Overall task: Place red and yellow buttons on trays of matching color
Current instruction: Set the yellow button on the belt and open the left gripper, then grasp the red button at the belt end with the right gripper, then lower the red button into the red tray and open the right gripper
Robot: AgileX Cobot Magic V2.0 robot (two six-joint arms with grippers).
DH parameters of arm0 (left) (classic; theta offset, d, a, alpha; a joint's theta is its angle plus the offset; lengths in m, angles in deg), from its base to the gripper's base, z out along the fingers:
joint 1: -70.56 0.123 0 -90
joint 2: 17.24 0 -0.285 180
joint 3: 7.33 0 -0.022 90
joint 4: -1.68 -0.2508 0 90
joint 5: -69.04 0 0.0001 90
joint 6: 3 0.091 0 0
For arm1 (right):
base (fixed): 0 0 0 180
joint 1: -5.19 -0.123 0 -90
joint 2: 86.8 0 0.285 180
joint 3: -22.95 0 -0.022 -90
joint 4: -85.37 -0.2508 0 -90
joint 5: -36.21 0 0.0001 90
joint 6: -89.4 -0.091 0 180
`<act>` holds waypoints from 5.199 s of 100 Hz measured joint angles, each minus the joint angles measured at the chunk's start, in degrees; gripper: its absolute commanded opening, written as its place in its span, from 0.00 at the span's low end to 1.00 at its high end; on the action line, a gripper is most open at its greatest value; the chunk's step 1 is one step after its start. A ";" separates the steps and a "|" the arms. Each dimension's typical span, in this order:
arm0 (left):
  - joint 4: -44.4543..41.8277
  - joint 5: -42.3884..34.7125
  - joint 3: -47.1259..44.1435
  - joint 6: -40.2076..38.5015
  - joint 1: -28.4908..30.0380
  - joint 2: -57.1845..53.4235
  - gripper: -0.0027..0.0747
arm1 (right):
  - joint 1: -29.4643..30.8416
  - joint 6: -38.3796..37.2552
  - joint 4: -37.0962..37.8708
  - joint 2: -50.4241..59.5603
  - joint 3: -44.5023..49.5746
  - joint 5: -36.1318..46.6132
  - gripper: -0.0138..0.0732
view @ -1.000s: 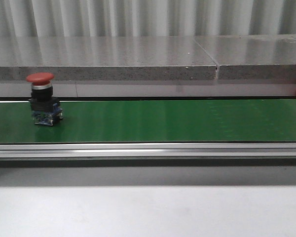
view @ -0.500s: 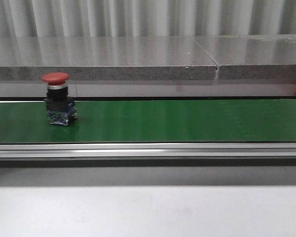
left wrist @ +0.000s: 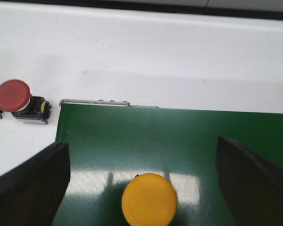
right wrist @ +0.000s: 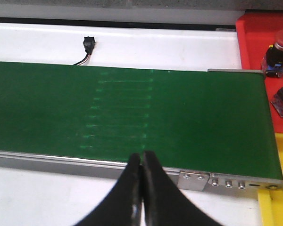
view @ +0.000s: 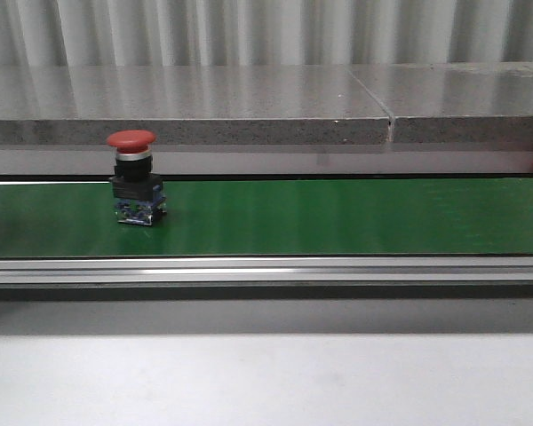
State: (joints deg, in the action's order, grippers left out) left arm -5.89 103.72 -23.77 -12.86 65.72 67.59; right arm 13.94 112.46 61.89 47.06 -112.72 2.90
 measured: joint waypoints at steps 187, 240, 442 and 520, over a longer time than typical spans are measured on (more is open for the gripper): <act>0.00 -2.60 -32.30 0.10 -0.82 -52.74 0.01 | 0.00 0.12 -6.85 0.00 0.00 2.01 0.89; 0.00 -2.60 -32.30 0.10 -0.82 -52.74 0.01 | -16.28 13.39 -9.35 -21.73 -10.33 1.84 0.89; 0.00 -2.60 -32.30 0.12 -0.82 -52.74 0.01 | 26.58 9.27 -10.78 -59.56 -43.42 14.36 0.29; 0.00 -2.60 -32.30 0.12 -0.82 -52.74 0.01 | 27.98 9.17 -14.42 -75.79 -43.53 15.51 0.29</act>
State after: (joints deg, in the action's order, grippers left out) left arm -5.89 101.12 -56.07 -12.74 64.90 14.84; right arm 41.91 121.62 47.46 -28.73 -156.25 18.40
